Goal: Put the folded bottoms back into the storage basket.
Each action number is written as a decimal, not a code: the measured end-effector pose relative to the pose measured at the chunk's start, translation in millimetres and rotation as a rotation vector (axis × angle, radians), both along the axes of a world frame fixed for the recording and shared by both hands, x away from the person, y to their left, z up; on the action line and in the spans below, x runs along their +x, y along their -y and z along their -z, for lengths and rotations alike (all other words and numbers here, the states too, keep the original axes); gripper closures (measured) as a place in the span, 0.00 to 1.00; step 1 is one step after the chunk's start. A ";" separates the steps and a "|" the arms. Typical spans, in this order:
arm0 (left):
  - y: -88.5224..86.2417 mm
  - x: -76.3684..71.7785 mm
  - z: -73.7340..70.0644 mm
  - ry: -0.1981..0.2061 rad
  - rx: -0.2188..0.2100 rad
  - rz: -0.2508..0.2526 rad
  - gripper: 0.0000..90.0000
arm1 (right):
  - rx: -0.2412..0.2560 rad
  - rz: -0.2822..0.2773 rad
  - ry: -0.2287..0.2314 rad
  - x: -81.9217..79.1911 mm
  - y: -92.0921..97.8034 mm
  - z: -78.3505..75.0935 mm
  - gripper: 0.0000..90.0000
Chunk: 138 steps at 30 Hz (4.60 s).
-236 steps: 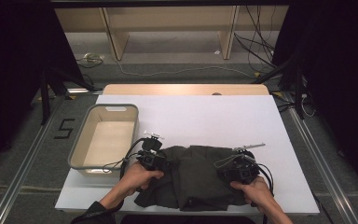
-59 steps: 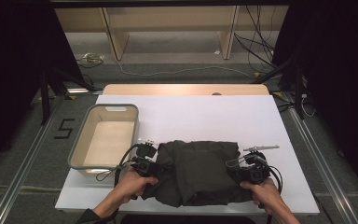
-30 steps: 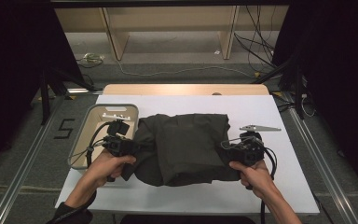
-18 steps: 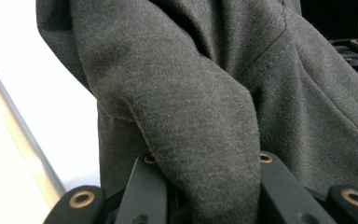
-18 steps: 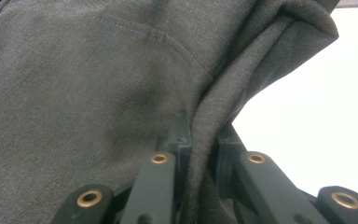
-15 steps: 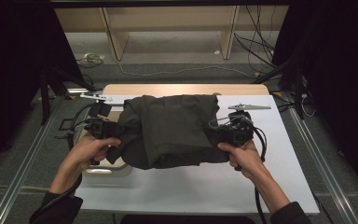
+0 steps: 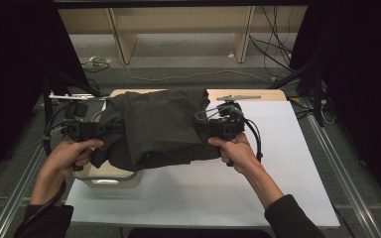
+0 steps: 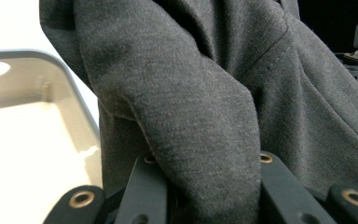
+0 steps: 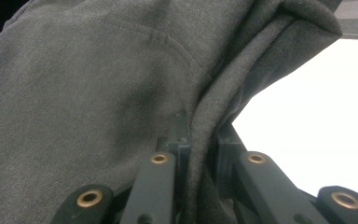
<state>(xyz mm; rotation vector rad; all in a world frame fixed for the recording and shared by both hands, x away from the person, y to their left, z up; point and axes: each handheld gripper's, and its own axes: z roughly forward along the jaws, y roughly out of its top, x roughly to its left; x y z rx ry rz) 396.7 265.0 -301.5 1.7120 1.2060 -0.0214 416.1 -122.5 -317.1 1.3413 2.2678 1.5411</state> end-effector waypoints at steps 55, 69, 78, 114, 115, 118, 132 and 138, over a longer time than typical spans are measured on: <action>-102.0 28.3 102.5 -0.237 0.058 -0.420 0.79 | -0.143 -0.128 -0.170 39.4 -156.8 60.9 0.78; -106.3 23.9 86.7 -0.245 0.122 -0.468 0.51 | -0.129 -0.136 -0.197 39.9 -134.2 56.8 0.65; -80.4 51.9 107.9 -0.261 0.207 -0.472 0.67 | -0.144 -0.153 -0.186 33.5 -139.3 58.3 0.84; -52.2 37.1 89.4 -0.285 0.335 -0.395 0.44 | -0.152 -0.164 -0.197 34.0 -143.7 58.9 0.67; -51.7 36.0 86.3 -0.274 0.333 -0.397 0.42 | -0.147 -0.163 -0.200 34.5 -142.2 58.2 0.65; -44.8 28.7 67.4 -0.218 0.293 -0.381 0.39 | -0.142 -0.159 -0.201 35.0 -140.3 57.1 0.64; 31.5 38.2 97.1 -0.218 0.401 -0.174 0.75 | -0.150 -0.154 -0.202 35.0 -137.1 56.5 0.77; 43.9 52.7 119.5 -0.272 0.471 -0.153 0.89 | -0.154 -0.169 -0.205 33.1 -142.3 58.5 0.78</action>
